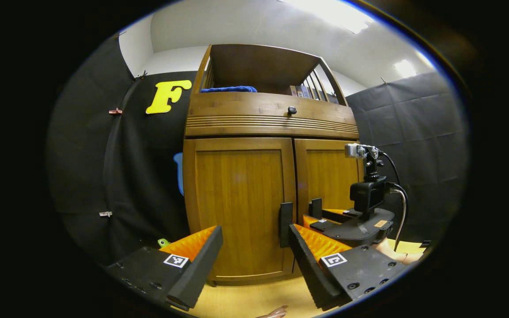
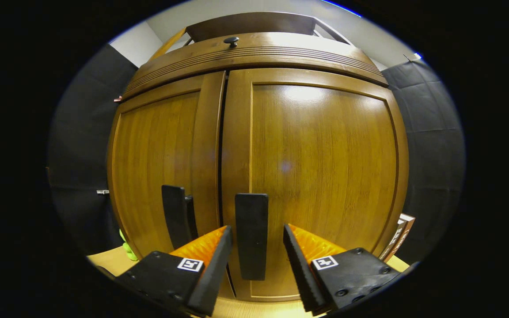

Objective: Open the right door of the double-door shoe cabinet with the right hand, and open the left door with the left hand.

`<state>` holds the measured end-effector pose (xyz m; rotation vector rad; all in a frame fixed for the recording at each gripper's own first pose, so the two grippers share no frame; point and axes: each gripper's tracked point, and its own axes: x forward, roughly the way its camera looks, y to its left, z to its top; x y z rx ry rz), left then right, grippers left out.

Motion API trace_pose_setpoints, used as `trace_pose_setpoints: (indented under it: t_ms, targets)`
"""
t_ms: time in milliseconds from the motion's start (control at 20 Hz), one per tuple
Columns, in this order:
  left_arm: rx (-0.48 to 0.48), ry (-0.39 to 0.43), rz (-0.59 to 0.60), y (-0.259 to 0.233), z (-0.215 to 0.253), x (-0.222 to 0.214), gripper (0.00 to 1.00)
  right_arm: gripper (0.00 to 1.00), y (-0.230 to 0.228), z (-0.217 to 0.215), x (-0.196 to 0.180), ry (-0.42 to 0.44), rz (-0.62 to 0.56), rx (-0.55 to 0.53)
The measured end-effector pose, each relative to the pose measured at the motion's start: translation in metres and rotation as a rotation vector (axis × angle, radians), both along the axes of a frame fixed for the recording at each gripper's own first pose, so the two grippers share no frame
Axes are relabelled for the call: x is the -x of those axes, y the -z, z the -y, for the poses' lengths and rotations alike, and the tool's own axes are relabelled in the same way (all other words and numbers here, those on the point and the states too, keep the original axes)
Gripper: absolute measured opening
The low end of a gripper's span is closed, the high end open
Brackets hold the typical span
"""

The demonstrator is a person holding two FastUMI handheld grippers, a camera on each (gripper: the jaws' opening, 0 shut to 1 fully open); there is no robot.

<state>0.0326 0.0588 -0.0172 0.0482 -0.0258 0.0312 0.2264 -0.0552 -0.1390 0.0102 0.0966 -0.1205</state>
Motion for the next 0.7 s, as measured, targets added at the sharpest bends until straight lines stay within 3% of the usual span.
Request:
trace_pose_setpoints:
  t_ms: [100, 200, 450, 500, 700]
  targets:
    - [0.003, 0.004, -0.003, 0.001, 0.000, 0.000, 0.94, 0.69, 0.006, -0.002, 0.000, -0.014, -0.011, -0.002]
    - [0.008, 0.002, 0.000, 0.000, 0.000, 0.001, 0.94, 0.43, 0.004, -0.006, -0.007, -0.019, -0.012, -0.003]
    - [0.004, -0.001, -0.011, 0.000, -0.001, 0.006, 0.94, 0.22, 0.005, -0.007, -0.003, -0.043, -0.031, 0.038]
    - [0.004, -0.001, -0.010, 0.000, -0.001, 0.005, 0.94, 0.26, 0.005, -0.008, -0.004, -0.058, -0.036, 0.052]
    - [0.009, -0.014, 0.003, -0.006, -0.003, 0.015, 0.94, 0.27, 0.004, -0.010, 0.010, -0.104, -0.057, 0.061]
